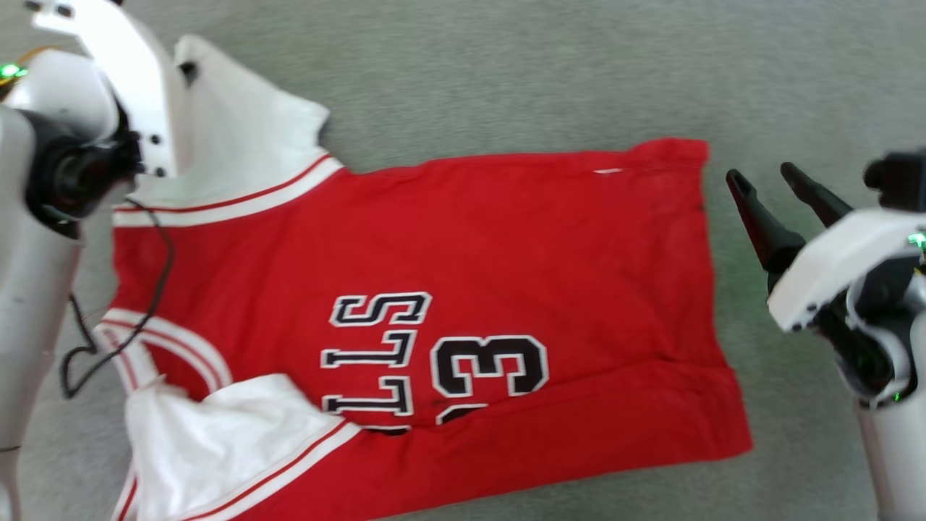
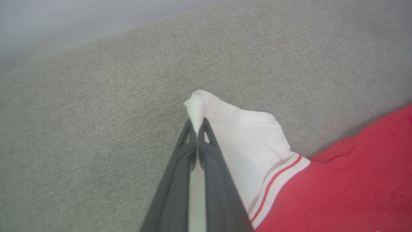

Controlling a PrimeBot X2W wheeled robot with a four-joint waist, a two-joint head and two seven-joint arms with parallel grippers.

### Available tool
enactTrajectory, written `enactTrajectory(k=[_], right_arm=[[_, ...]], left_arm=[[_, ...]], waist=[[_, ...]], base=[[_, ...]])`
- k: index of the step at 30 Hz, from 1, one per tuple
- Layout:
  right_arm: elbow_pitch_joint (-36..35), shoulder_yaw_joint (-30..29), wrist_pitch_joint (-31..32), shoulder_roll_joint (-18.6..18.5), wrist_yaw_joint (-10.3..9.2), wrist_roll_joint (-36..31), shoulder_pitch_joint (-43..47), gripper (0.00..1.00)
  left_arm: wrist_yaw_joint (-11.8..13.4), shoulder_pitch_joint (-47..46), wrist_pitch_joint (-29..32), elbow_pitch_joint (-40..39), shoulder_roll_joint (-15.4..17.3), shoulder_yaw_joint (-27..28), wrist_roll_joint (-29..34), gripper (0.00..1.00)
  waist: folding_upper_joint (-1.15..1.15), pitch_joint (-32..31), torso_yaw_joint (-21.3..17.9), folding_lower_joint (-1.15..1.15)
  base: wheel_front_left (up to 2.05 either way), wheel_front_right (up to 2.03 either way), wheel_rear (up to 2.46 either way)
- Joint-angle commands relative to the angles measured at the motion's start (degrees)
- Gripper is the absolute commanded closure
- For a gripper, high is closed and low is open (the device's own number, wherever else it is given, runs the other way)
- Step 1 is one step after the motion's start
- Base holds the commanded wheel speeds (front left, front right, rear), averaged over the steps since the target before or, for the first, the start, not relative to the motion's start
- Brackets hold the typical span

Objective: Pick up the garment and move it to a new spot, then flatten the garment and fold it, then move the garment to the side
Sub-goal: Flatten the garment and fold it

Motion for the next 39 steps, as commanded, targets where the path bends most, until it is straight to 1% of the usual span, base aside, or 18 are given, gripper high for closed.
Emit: enactTrajectory(k=[1, 2, 8, 13, 14, 15, 19, 22, 26, 27, 29, 30, 32, 33, 39], right_arm=[[1.5, 0.7, 2.3, -0.8, -0.02, 0.8, -2.3, 0.0], [2.7, 1.2, 4.2, -1.5, -0.02, 0.9, -3.4, 0.0], [9.0, 3.0, 17.1, -2.9, -0.02, 2.3, -8.3, 0.0], [14.3, 3.4, 29.1, -1.9, -0.06, 1.9, -8.8, 0.0], [14.7, 3.2, 30.5, -1.6, -0.06, 1.7, -8.9, 0.38], [15.0, 2.8, 31.7, -1.3, -0.06, 1.6, -9.2, 1.0], [14.5, 2.5, 32.4, -1.1, -0.02, 1.4, -10.5, 1.0], [11.4, 2.0, 29.7, -1.7, -0.02, 1.0, -12.1, 1.0], [8.6, 1.0, 27.1, -2.3, -0.02, 0.6, -11.5, 1.0], [6.9, 0.5, 25.8, -2.2, -0.02, 0.7, -9.8, 1.0], [5.8, 0.3, 25.3, -2.2, -0.02, 0.7, -9.0, 1.0], [3.9, -0.3, 24.6, -2.1, -0.02, 0.7, -6.6, 1.0], [2.1, -1.0, 23.6, -1.8, -0.02, 0.5, -3.9, 1.0], [2.1, -1.0, 23.6, -1.8, -0.02, 0.5, -3.9, 1.0], [-1.7, -3.1, 21.6, -0.2, -0.02, 0.9, 5.6, 1.0]], left_arm=[[-0.2, -0.9, -0.7, -1.1, -0.7, -0.5, 0.5, 1.0], [-0.3, -1.0, -1.0, -2.0, -0.8, -0.7, 0.8, 1.0], [-0.4, 0.2, -2.5, -6.2, -1.7, -1.5, 1.2, 1.0], [-0.3, 1.7, -3.8, -7.7, -1.4, -1.5, 1.0, 1.0], [-0.4, 1.8, -3.9, -7.8, -1.4, -1.5, 0.9, 1.0], [-0.4, 1.9, -4.1, -7.9, -1.4, -1.4, 0.7, 1.0], [-0.4, 2.7, -5.1, -7.9, -1.5, -1.0, 0.3, 1.0], [0.0, 4.1, -7.6, -7.7, -1.2, 0.1, -0.1, 1.0], [0.5, 6.7, -10.3, -8.1, -0.9, 1.4, -0.9, 1.0], [1.2, 9.2, -12.3, -8.7, -0.6, 2.6, -1.4, 1.0], [1.6, 10.5, -13.3, -9.2, -0.3, 3.2, -1.8, 1.0], [2.6, 14.0, -15.2, -10.3, 0.1, 4.4, -2.5, 1.0], [3.9, 18.1, -17.1, -11.7, 0.6, 5.7, -3.3, 1.0], [3.9, 18.1, -17.1, -11.7, 0.6, 5.7, -3.3, 1.0], [8.2, 33.2, -21.1, -16.7, 1.4, 8.6, -5.6, 1.0]], waist=[[0.0, 0.1, 2.6, 0.0], [0.0, 0.3, 3.3, 0.0], [0.0, 1.6, 6.0, 0.0], [0.0, 1.9, 7.0, 0.0], [0.0, 1.9, 7.1, 0.0], [0.0, 1.8, 7.2, 0.0], [0.0, 1.6, 7.6, 0.0], [0.0, 0.2, 7.9, 0.0], [0.0, -1.9, 8.2, 0.0], [0.0, -3.7, 8.4, 0.0], [0.0, -4.6, 8.5, 0.0], [0.0, -6.5, 8.7, 0.0], [0.0, -8.5, 8.9, 0.0], [0.0, -8.5, 8.9, 0.0], [0.0, -13.7, 9.1, 0.0]], base=[[0.0, 0.0, 0.0], [0.0, 0.0, 0.0], [0.0, 0.0, 0.0], [0.0, 0.0, 0.0], [0.0, 0.0, 0.0], [0.0, 0.0, 0.0], [0.0, 0.0, 0.0], [0.0, 0.0, 0.0], [0.0, 0.0, 0.0], [0.0, 0.0, 0.0], [0.0, 0.0, 0.0], [0.0, 0.0, 0.0], [0.0, 0.0, 0.0], [0.0, 0.0, 0.0], [0.0, 0.0, 0.0]])
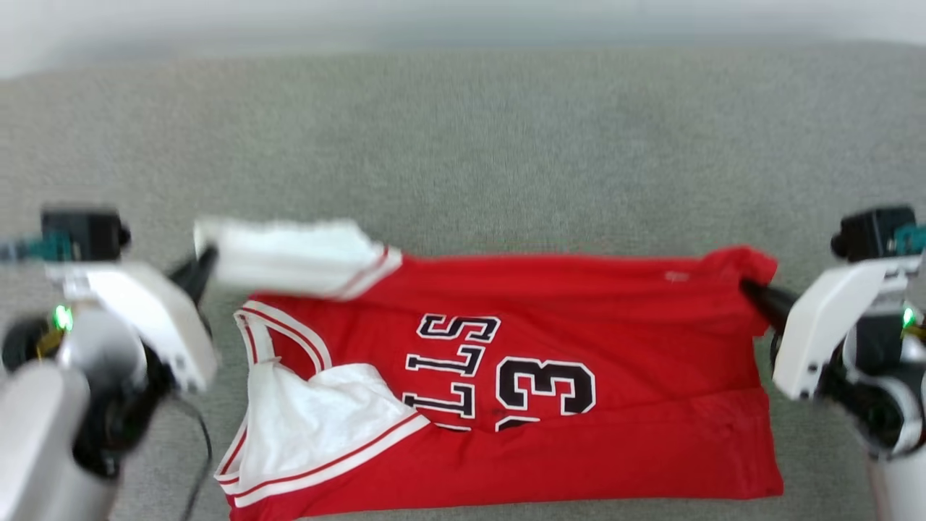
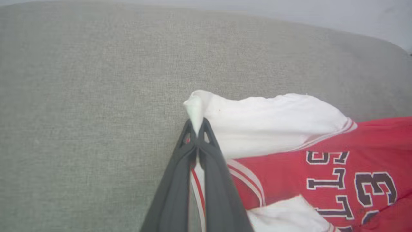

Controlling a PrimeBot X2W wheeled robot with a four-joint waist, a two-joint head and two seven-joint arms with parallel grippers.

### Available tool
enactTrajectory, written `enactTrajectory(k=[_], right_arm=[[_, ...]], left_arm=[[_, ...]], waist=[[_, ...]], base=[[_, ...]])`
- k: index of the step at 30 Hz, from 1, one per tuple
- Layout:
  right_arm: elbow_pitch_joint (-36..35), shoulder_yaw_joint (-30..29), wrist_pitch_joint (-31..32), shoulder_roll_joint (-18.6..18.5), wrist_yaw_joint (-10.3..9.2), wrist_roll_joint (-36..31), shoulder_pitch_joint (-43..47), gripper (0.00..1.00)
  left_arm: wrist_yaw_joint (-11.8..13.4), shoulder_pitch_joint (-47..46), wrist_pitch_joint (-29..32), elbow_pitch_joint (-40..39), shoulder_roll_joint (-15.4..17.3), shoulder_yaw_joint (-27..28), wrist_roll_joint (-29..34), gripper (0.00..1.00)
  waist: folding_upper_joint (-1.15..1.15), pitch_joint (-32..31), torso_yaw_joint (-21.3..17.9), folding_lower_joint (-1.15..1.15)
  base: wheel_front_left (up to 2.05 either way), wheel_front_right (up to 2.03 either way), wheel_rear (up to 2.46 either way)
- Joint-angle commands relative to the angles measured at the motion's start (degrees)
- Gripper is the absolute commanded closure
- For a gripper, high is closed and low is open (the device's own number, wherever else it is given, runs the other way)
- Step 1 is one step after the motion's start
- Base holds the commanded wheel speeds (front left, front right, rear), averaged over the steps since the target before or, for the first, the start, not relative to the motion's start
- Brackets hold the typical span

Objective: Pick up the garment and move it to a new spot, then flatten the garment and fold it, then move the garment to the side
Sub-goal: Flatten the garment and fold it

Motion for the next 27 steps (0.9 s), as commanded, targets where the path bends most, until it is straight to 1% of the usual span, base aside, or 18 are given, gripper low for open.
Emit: enactTrajectory(k=[1, 4, 7, 11, 12, 13, 14, 15, 18, 21, 24, 27], right_arm=[[-0.4, -0.3, -0.5, 0.5, -0.02, 0.6, 1.7, 1.0], [-0.4, -1.1, -1.9, 1.6, -0.02, 1.1, 5.8, 1.0], [0.7, -1.4, -3.6, 2.8, -0.02, 1.7, 9.2, 1.0], [3.3, -1.4, -6.2, 3.2, -0.02, 2.1, 12.9, 1.0], [3.8, -1.1, -7.3, 3.2, -0.02, 2.2, 13.4, 0.92], [4.8, -0.8, -8.1, 3.5, -0.02, 2.6, 14.1, 0.56], [5.8, -0.4, -9.1, 3.4, -0.02, 2.5, 14.7, 0.0], [6.6, -0.2, -10.6, 3.3, -0.02, 2.1, 15.2, 0.0], [8.9, 1.4, -14.6, 3.5, -0.02, 2.4, 16.8, 0.0], [8.7, 2.7, -19.7, 3.3, -0.02, 2.7, 18.3, 0.0], [6.6, 3.7, -23.2, 2.8, -0.02, 3.1, 19.7, 0.0], [2.8, 3.5, -24.7, 2.0, -0.02, 3.1, 20.9, 0.0]], left_arm=[[0.7, 2.3, -0.3, -0.4, 0.0, 0.2, -0.2, 1.0], [2.6, 9.8, -1.5, -2.2, -1.1, 0.5, -1.8, 1.0], [4.1, 16.2, -2.3, -2.0, -2.3, 0.5, -3.4, 1.0], [4.7, 22.0, -2.4, -1.1, -3.7, -1.0, -4.3, 1.0], [4.7, 22.9, -2.0, -0.6, -4.3, -1.7, -4.5, 1.0], [4.5, 23.9, -1.9, 0.0, -5.0, -2.2, -4.8, 1.0], [4.4, 24.5, -2.1, 0.8, -5.4, -2.7, -4.8, 0.59], [4.3, 24.7, -2.7, 1.6, -5.9, -3.2, -4.4, 0.0], [3.9, 24.7, -5.2, 3.5, -7.4, -4.1, -3.3, 0.0], [3.6, 23.2, -10.2, 4.0, -7.9, -3.7, -0.6, 0.0], [3.6, 22.2, -15.7, 3.3, -9.0, -3.5, 1.9, 0.0], [4.3, 21.2, -20.1, 1.7, -9.2, -3.1, 4.5, 0.0]], waist=[[0.0, -2.2, 0.1, 0.0], [0.0, -3.4, -0.1, 0.0], [0.0, -4.5, -0.4, 0.0], [0.0, -5.3, -0.7, 0.0], [0.0, -5.5, -0.8, 0.0], [0.0, -5.6, -0.9, 0.0], [0.0, -5.8, -1.0, 0.0], [0.0, -6.0, -1.1, 0.0], [0.0, -6.7, -1.1, 0.0], [0.0, -7.8, -1.1, 0.0], [0.0, -9.2, -1.3, 0.0], [0.0, -10.7, -1.7, 0.0]], base=[[0.0, 0.0, 0.0], [0.0, 0.0, 0.0], [0.0, 0.0, 0.0], [0.0, 0.0, 0.0], [0.0, 0.0, 0.0], [0.0, 0.0, 0.0], [0.0, 0.0, 0.0], [0.0, 0.0, 0.0], [0.0, 0.0, 0.0], [0.0, 0.0, 0.0], [0.0, 0.0, 0.0], [0.0, 0.0, 0.0]])
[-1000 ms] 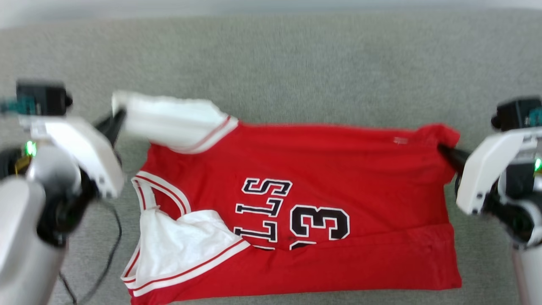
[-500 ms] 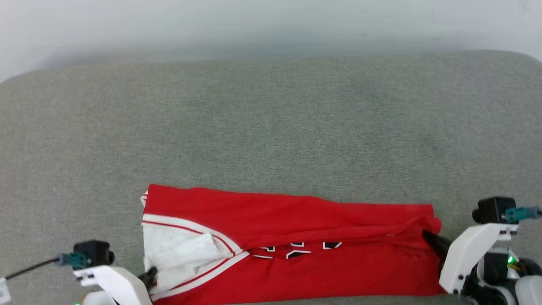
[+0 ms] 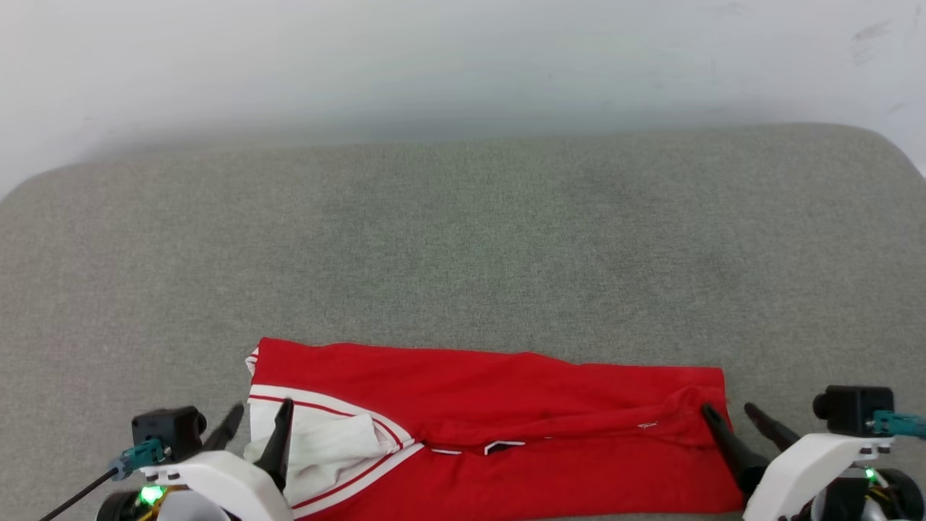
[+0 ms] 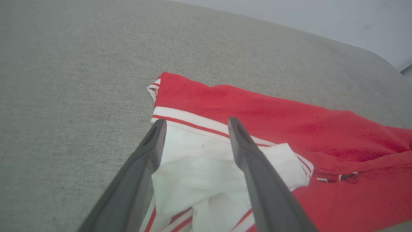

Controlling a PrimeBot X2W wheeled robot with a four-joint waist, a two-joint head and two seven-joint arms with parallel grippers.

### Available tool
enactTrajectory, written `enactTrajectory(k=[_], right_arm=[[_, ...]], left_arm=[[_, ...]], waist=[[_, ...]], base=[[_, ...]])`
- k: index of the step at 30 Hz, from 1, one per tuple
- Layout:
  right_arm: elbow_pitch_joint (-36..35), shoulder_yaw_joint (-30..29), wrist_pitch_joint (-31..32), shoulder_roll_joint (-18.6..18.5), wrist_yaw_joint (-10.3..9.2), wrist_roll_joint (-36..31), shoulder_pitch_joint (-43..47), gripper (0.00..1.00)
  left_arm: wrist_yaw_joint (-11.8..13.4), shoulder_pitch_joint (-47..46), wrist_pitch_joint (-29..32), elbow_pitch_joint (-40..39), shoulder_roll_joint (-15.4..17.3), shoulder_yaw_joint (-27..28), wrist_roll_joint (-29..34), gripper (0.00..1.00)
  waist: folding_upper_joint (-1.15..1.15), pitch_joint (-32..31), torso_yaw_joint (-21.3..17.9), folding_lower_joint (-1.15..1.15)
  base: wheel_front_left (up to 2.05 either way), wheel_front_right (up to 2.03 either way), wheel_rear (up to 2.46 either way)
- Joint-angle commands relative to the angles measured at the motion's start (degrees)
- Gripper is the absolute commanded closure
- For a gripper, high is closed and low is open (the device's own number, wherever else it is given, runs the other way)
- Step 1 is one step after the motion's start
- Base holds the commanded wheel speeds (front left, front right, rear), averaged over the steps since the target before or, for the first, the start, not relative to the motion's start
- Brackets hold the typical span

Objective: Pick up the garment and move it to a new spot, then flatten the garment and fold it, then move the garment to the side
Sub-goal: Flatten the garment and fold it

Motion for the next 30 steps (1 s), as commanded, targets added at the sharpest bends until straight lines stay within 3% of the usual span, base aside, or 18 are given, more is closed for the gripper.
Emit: enactTrajectory(k=[1, 8, 16, 24, 30], right_arm=[[-1.5, -0.3, -0.1, -0.6, -0.02, -0.3, 0.9, 0.0], [-8.8, -7.1, 7.1, -2.3, -0.02, -1.7, 2.3, 0.0], [-8.8, -14.5, 18.8, -4.2, -0.02, -1.8, 1.3, 0.0], [-4.3, -13.7, 23.6, -2.7, -0.02, -1.6, -1.4, 0.0], [4.4, -10.7, 24.7, -1.2, -0.02, -0.6, -4.6, 0.0]], left_arm=[[0.2, -1.3, -1.4, -1.0, 0.1, -0.1, 1.4, 0.0], [2.8, -3.1, -9.6, -6.8, -1.7, -0.5, 7.3, 0.0], [6.3, -2.7, -15.2, -12.5, -2.4, 0.9, 12.1, 0.0], [6.5, -3.2, -16.0, -15.0, -2.1, 1.3, 13.4, 0.0], [5.9, -4.9, -15.9, -14.9, -2.6, 0.0, 14.2, 0.0]], waist=[[0.0, -1.0, -0.3, 0.01], [0.0, -2.6, -0.3, 0.01], [0.0, -1.5, 2.8, 0.01], [0.0, 1.6, 7.2, 0.01], [0.0, 4.4, 10.0, 0.01]], base=[[0.0, 0.0, 0.0], [0.0, 0.0, 0.0], [0.0, 0.0, 0.0], [0.0, 0.0, 0.0], [0.0, 0.0, 0.0]])
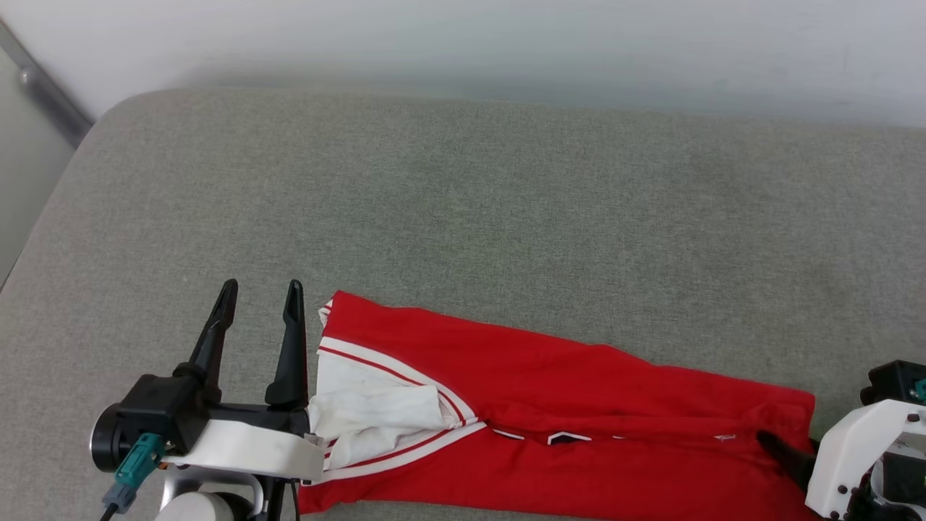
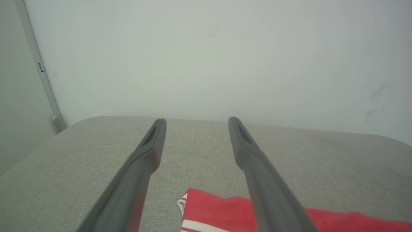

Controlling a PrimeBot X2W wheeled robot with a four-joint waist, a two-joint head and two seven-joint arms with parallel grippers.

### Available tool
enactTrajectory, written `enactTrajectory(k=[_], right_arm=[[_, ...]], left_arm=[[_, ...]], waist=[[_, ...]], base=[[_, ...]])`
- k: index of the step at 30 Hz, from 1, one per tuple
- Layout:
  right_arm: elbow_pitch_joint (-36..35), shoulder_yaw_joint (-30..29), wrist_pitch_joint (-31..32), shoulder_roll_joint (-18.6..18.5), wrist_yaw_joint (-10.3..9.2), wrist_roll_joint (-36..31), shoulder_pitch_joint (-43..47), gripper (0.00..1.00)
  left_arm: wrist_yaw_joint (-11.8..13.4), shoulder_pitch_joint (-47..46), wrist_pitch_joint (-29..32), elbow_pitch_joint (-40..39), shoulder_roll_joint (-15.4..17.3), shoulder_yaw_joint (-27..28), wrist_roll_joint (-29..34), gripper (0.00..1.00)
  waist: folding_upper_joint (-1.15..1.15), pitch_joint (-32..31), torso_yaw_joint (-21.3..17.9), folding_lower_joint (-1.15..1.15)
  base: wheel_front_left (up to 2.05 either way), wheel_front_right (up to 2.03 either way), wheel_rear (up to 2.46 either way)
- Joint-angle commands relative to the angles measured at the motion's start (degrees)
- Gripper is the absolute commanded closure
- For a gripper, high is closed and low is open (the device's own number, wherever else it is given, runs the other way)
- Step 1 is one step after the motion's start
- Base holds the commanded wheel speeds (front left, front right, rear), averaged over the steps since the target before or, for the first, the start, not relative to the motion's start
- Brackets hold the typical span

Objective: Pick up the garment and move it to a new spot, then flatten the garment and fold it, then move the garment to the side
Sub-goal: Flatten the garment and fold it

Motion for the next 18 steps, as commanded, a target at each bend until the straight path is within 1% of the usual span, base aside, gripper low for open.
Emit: enactTrajectory(k=[1, 2, 3, 4, 5, 11, 18], right_arm=[[2.1, 1.0, 0.7, 0.3, -0.02, 0.8, -0.4, 0.0], [3.1, 1.6, 1.1, 0.5, -0.01, 1.2, -0.3, 0.0], [3.8, 2.2, 1.4, 0.5, -0.01, 1.4, -0.4, 0.56], [4.4, 2.7, 1.6, 0.6, -0.01, 1.8, -0.6, 0.85], [4.7, 3.0, 1.7, 0.6, -0.01, 2.1, -0.6, 1.0], [3.8, 4.2, 0.6, -1.1, -0.01, 2.2, -1.1, 1.0], [0.8, 4.4, 0.1, -3.1, -0.02, 1.5, -2.4, 1.0]], left_arm=[[-0.1, -0.8, -0.3, 0.1, -0.2, -0.2, 0.4, 0.0], [-0.1, -0.9, -0.3, 0.3, -0.2, -0.2, 0.5, 0.0], [-0.1, -1.1, -0.3, 0.4, -0.1, -0.3, 0.6, 0.0], [-0.1, -1.1, -0.2, 0.5, -0.1, -0.3, 0.6, 0.0], [0.0, -1.1, -0.2, 0.6, 0.0, -0.4, 0.6, 0.0], [0.2, -0.3, 1.0, 1.1, 0.9, -1.2, 1.3, 0.0], [0.9, 1.1, 2.4, 0.8, 1.8, -1.8, 1.7, 0.0]], waist=[[0.0, 0.7, 0.7, 0.0], [0.0, 0.7, 0.8, 0.0], [0.0, 0.8, 0.9, 0.0], [0.0, 0.8, 0.9, 0.0], [0.0, 0.6, 0.8, 0.0], [0.0, -0.9, -0.1, 0.0], [0.0, -4.0, -2.6, 0.0]], base=[[0.0, 0.0, 0.0], [0.0, 0.0, 0.0], [0.0, 0.0, 0.0], [0.0, 0.0, 0.0], [0.0, 0.0, 0.0], [0.0, 0.0, 0.0], [0.0, 0.0, 0.0]])
